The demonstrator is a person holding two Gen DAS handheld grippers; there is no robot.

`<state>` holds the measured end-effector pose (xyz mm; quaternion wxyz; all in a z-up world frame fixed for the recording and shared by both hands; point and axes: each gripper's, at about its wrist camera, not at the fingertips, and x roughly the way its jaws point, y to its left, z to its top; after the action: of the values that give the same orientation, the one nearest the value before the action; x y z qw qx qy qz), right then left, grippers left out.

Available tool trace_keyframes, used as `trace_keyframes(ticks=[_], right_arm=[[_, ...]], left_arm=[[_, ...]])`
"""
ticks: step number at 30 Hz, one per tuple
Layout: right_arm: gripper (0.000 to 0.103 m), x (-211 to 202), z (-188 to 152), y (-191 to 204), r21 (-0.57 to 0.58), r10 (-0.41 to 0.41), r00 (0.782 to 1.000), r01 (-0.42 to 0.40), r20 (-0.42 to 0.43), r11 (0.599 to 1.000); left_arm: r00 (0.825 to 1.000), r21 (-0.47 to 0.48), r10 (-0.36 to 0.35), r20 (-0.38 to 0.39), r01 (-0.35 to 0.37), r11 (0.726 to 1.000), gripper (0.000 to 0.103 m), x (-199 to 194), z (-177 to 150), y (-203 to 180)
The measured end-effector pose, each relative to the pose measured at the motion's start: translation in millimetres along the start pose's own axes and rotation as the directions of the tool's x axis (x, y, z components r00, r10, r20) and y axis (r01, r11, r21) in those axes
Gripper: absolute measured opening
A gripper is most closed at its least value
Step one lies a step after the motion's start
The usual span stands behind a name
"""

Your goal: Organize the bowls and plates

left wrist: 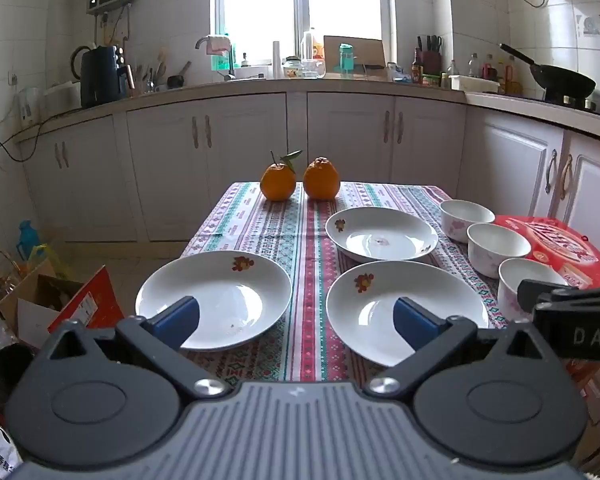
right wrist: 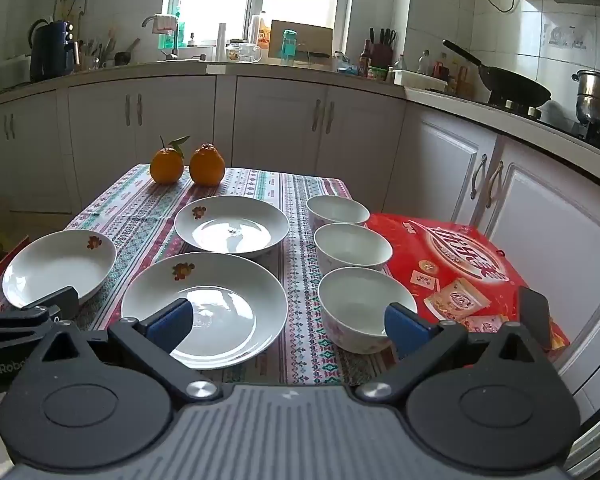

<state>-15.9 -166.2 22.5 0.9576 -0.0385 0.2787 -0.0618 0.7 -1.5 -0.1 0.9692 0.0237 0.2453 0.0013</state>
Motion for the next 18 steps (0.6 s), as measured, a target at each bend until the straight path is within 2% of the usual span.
trace_keyframes(ticks=[2, 18], right_arm=[[0.103, 0.9, -0.6, -1.2, -0.001, -0.001, 1.0, 0.001, -0.001, 1.0], [0.103, -4.1, 1.6, 1.1, -0.009, -0.004, 1.0, 0.004, 0.005, 1.0]], left_arm=[[1.0, 0.011, 0.004, 0.023, -0.004, 1.0, 0.102, -1.7, -1.0, -2.3], [1.0, -0.006, -0.008, 0.019, 0.008, 1.0, 0.102, -1.9, -0.2, -0.8]])
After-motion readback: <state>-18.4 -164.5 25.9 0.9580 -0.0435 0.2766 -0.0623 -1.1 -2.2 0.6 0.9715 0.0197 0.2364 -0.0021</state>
